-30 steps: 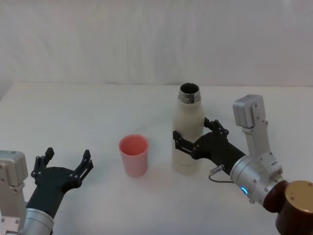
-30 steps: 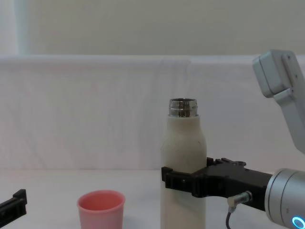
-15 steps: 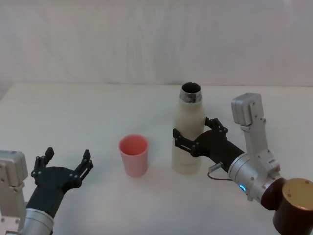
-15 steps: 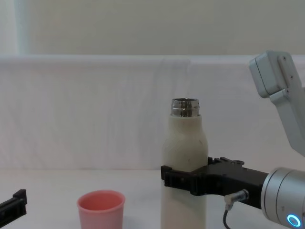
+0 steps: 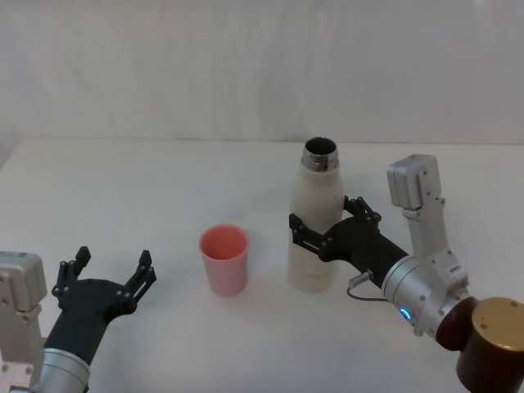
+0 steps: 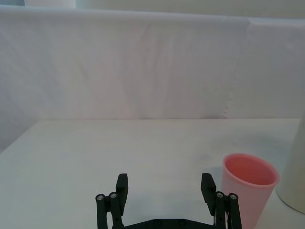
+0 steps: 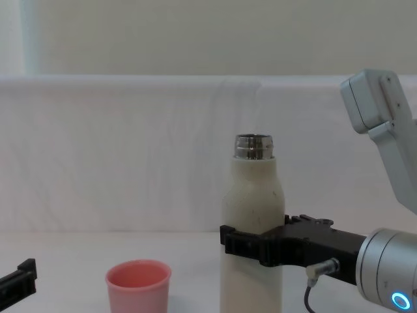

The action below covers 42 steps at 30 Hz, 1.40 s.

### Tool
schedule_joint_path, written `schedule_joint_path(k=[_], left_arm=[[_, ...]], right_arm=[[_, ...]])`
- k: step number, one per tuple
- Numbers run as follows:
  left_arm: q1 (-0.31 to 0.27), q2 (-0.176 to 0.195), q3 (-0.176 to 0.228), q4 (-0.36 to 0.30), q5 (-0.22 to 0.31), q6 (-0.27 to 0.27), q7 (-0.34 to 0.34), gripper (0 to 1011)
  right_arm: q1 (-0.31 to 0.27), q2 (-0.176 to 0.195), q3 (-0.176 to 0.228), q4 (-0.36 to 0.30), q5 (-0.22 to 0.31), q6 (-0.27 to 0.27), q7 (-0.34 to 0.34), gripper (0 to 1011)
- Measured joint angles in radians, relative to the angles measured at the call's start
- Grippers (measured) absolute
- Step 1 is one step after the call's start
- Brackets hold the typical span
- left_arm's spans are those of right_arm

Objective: Grasp the thermos with one hand and pour water into the cup lid.

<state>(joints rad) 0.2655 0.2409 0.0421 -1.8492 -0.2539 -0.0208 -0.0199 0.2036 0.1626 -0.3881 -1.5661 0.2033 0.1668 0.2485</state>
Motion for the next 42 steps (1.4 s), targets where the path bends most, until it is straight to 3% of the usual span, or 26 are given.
schedule_joint_path(k=[17,30,37,42], left_arm=[[0.000,0.000,0.000,0.000,0.000,0.000,0.000,1001],[0.000,0.000,0.000,0.000,0.000,0.000,0.000,1001],[0.000,0.000,0.000,0.000,0.000,0.000,0.000,1001],[0.000,0.000,0.000,0.000,0.000,0.000,0.000,1001]], right_arm=[[-0.001,0.001,-0.001,-0.002,0.000,0.000,0.000,955],[-0.025,0.017,0.005,-0.048,-0.021,-0.040,-0.001,955],[-0.033,0.041,0.006,-0.095,-0.078,-0.052,-0.021,955],[-0.030,0.063,-0.006,-0.117,-0.164,-0.062,-0.040,955]])
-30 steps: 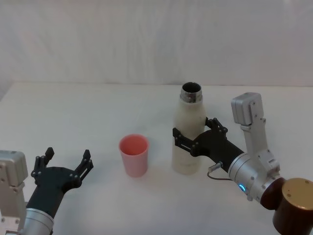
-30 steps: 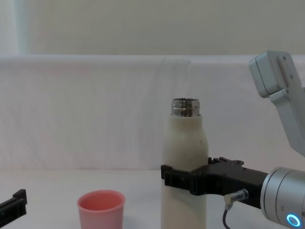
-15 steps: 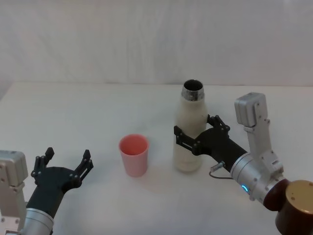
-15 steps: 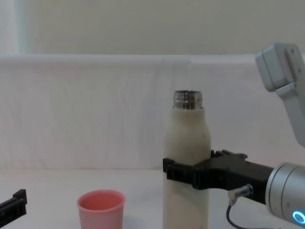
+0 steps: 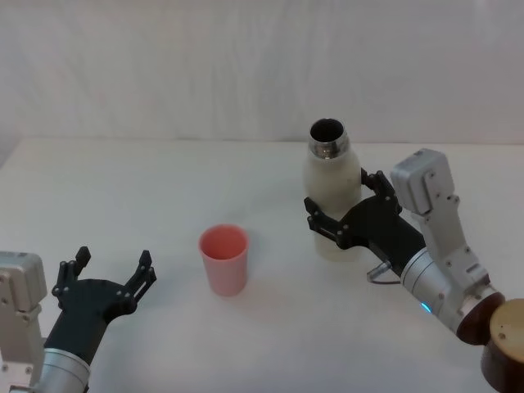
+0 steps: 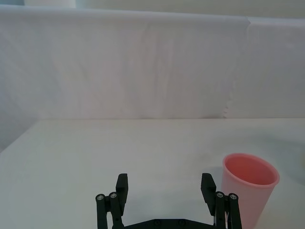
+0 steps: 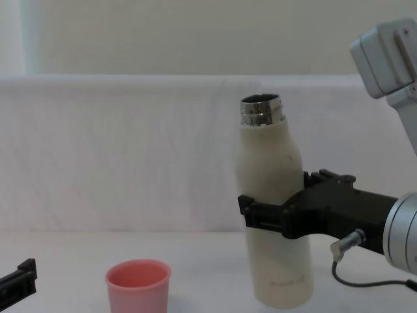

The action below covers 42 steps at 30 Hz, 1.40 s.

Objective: Grasp the thermos with one hand and pour water into the cup lid.

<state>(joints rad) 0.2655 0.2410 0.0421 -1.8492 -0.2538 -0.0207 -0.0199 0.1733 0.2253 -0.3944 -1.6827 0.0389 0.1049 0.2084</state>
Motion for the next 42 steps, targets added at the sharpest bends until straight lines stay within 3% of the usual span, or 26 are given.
schedule_joint_path(k=[8,10,12,17,25,42], left_arm=[[0.000,0.000,0.000,0.000,0.000,0.000,0.000,1001],[0.000,0.000,0.000,0.000,0.000,0.000,0.000,1001],[0.000,0.000,0.000,0.000,0.000,0.000,0.000,1001],[0.000,0.000,0.000,0.000,0.000,0.000,0.000,1001],[0.000,0.000,0.000,0.000,0.000,0.000,0.000,1001],[0.000,0.000,0.000,0.000,0.000,0.000,0.000,1001]], right_arm=[[0.011,0.018,-0.021,-0.016,-0.123,-0.005,-0.023,955],[0.017,0.024,-0.033,-0.016,-0.176,-0.007,-0.031,955],[0.018,0.025,-0.035,-0.016,-0.185,-0.008,-0.032,955],[0.033,0.030,-0.066,-0.003,-0.296,-0.016,-0.053,955],[0.047,0.030,-0.086,0.017,-0.380,-0.019,-0.059,955],[0.078,0.017,-0.150,0.070,-0.635,-0.001,-0.104,955]])
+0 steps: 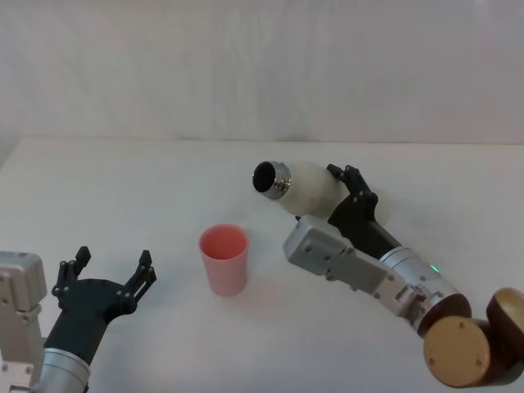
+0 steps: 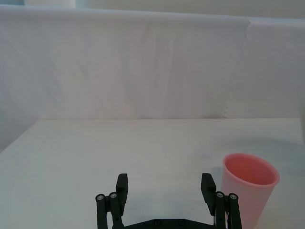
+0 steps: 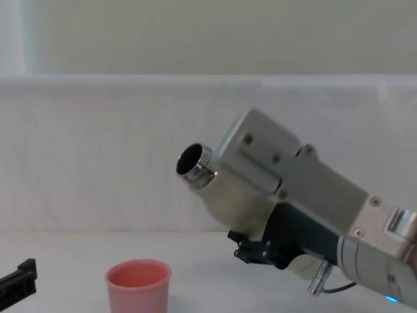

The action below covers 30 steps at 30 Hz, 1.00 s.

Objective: Grasp the thermos with one hand and pour water into the cup lid.

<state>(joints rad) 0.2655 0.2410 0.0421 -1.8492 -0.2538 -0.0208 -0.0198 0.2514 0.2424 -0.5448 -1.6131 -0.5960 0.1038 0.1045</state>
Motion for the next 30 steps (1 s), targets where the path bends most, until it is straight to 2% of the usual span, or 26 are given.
schedule_joint_path(k=[8,21,30], left_arm=[[0.000,0.000,0.000,0.000,0.000,0.000,0.000,1001],[0.000,0.000,0.000,0.000,0.000,0.000,0.000,1001],[0.000,0.000,0.000,0.000,0.000,0.000,0.000,1001]], right_arm=[[0.017,-0.009,-0.029,0.027,-0.110,0.006,-0.019,955],[0.025,-0.012,-0.051,0.048,-0.230,0.012,-0.024,955],[0.031,-0.009,-0.065,0.057,-0.282,0.014,-0.023,955]])
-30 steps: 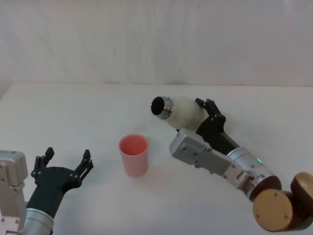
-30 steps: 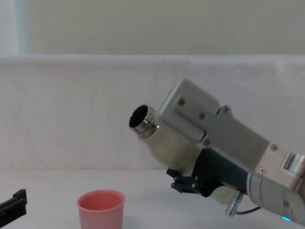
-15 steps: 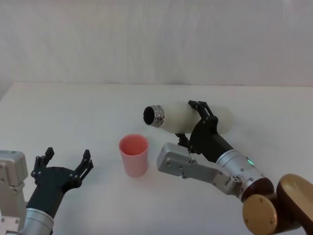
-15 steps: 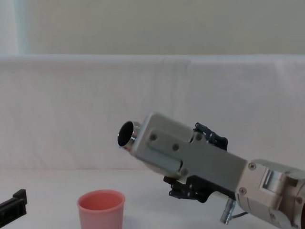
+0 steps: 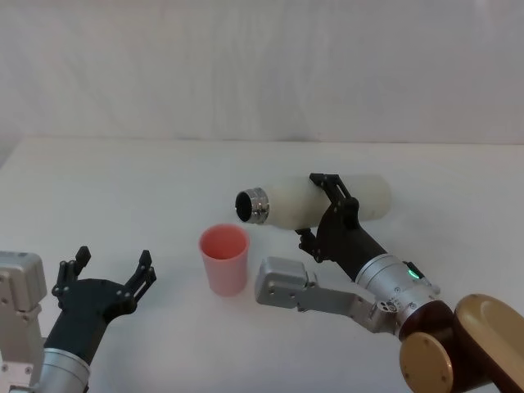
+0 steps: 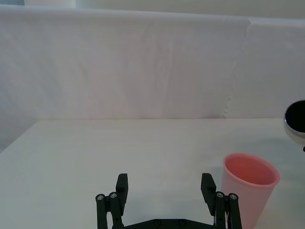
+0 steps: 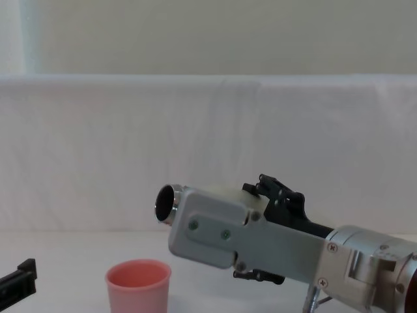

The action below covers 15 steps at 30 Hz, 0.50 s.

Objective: Grasp the thermos with one hand and pour water into the cup lid.

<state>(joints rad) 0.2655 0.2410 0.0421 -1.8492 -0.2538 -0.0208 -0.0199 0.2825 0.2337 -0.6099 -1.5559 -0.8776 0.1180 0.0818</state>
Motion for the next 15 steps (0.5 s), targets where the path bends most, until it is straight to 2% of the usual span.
schedule_joint_path(k=[15], left_arm=[[0.000,0.000,0.000,0.000,0.000,0.000,0.000,1001]], right_arm=[[0.017,0.014,-0.029,0.008,-0.070,0.015,0.022,955]])
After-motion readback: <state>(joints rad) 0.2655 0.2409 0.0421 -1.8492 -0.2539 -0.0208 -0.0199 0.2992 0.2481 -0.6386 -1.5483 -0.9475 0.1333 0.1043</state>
